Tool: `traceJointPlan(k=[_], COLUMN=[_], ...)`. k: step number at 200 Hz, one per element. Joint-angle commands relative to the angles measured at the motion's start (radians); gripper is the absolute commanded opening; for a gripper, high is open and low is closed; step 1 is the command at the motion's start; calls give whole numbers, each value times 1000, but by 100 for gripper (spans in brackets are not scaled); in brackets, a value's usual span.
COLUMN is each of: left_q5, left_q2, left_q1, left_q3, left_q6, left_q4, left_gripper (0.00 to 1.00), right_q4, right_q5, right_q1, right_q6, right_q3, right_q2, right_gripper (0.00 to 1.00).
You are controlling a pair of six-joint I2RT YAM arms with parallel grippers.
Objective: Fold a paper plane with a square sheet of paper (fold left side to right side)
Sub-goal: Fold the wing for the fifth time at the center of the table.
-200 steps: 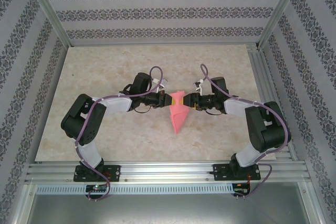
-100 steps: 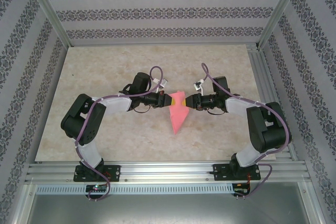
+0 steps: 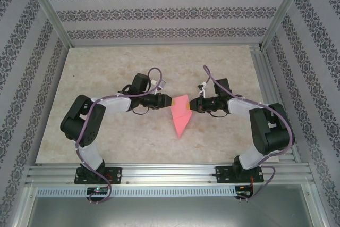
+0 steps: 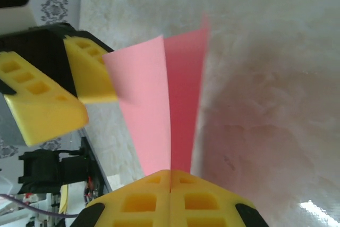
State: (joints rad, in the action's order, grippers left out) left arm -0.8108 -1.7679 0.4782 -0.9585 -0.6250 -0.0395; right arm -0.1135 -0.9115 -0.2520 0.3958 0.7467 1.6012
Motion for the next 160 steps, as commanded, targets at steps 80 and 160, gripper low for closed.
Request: traceJointPlan(k=[80, 160], left_q5=[455, 657], left_q2=[429, 427], left_q1=[126, 410], left_q3=[41, 166], left_q6=[215, 121], left_q4=[392, 333], left_gripper=[52, 54], right_q4=[64, 37], right_q5=[398, 438], right_q1=[-198, -219], right_q6=[519, 584], right_q3=[8, 32], right_q2=[-48, -24], right_gripper=[0, 0])
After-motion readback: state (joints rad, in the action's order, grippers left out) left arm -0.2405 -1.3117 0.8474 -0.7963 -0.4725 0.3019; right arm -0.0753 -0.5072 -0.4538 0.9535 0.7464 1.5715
